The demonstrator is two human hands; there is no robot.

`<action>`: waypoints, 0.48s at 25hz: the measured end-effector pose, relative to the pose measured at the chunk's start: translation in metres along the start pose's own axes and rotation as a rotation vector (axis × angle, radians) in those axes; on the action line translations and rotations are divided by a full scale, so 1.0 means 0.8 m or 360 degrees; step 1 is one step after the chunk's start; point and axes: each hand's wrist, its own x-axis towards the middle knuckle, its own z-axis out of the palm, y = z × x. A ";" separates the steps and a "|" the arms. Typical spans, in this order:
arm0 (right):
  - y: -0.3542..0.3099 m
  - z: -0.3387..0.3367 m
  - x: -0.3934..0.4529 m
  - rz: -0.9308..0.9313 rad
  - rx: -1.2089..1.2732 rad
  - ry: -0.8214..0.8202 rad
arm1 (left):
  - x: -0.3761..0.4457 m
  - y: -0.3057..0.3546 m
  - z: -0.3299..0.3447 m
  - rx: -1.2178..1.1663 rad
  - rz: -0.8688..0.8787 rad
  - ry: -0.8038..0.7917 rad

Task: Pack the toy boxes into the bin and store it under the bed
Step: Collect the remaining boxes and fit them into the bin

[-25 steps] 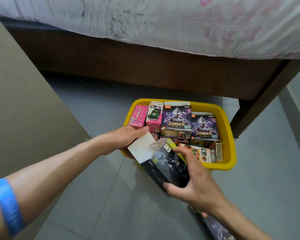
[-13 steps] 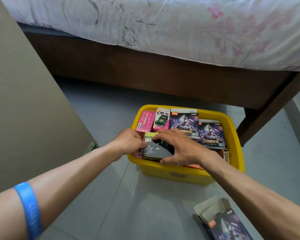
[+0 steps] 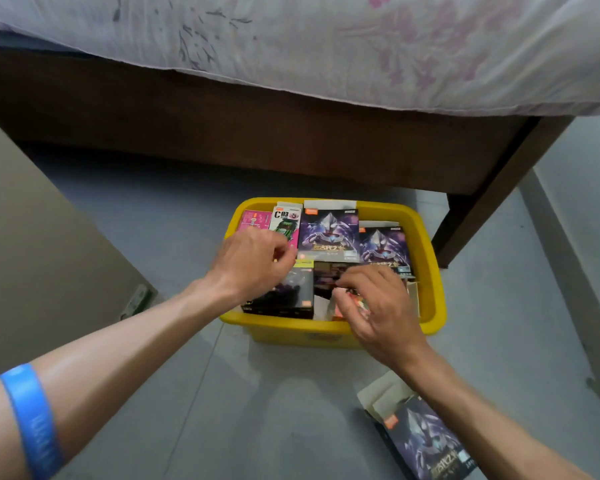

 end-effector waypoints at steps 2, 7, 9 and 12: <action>0.025 -0.029 -0.068 0.0375 0.0045 0.0218 | -0.002 0.048 0.025 -0.0152 0.0358 -0.0213; 0.106 -0.057 -0.262 0.1900 -0.0082 -0.0119 | -0.055 0.167 0.116 0.0136 0.0511 -0.0691; 0.120 -0.045 -0.291 0.2006 0.0093 -0.0489 | -0.065 0.192 0.130 0.0115 0.0405 -0.0784; 0.131 -0.021 -0.288 0.1841 0.0407 -0.0770 | -0.089 0.199 0.153 0.0059 0.0039 -0.1464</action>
